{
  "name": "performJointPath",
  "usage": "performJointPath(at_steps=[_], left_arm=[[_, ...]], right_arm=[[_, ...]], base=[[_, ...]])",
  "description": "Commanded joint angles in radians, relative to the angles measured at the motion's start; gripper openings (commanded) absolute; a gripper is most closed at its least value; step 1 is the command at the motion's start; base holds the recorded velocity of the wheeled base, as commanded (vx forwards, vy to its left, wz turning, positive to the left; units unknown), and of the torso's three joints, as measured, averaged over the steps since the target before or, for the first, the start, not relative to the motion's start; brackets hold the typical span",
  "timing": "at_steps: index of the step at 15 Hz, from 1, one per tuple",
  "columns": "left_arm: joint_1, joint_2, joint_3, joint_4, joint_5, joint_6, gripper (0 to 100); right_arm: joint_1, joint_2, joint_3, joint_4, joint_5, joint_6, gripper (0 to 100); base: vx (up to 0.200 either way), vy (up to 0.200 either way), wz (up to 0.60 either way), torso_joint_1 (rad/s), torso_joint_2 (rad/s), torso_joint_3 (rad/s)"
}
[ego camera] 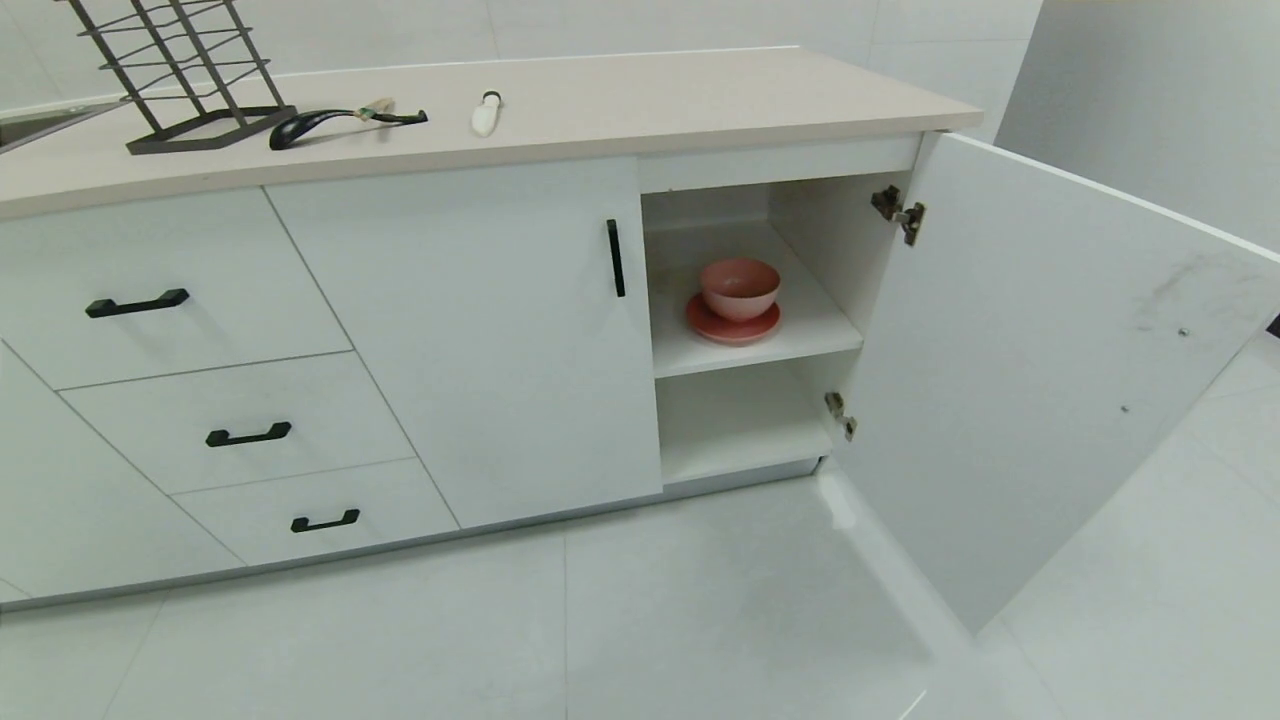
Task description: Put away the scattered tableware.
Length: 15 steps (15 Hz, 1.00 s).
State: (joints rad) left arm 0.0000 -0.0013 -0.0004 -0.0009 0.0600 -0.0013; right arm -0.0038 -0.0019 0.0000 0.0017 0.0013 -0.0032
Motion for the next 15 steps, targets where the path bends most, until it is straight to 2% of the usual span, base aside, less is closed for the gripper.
performJointPath(at_steps=[1, 15], left_arm=[[0.002, 0.001, 0.0, -0.001, 0.0, 0.001, 100], [0.002, 0.001, 0.0, -0.002, 0.0, -0.008, 100]], right_arm=[[0.002, 0.002, 0.0, 0.0, 0.0, 0.0, 100], [0.002, 0.002, 0.0, 0.0, 0.0, 0.002, 100]], base=[[0.0, 0.0, 0.0, 0.0, 0.0, 0.0], [0.0, -0.2, 0.0, 0.001, 0.0, 0.003]])
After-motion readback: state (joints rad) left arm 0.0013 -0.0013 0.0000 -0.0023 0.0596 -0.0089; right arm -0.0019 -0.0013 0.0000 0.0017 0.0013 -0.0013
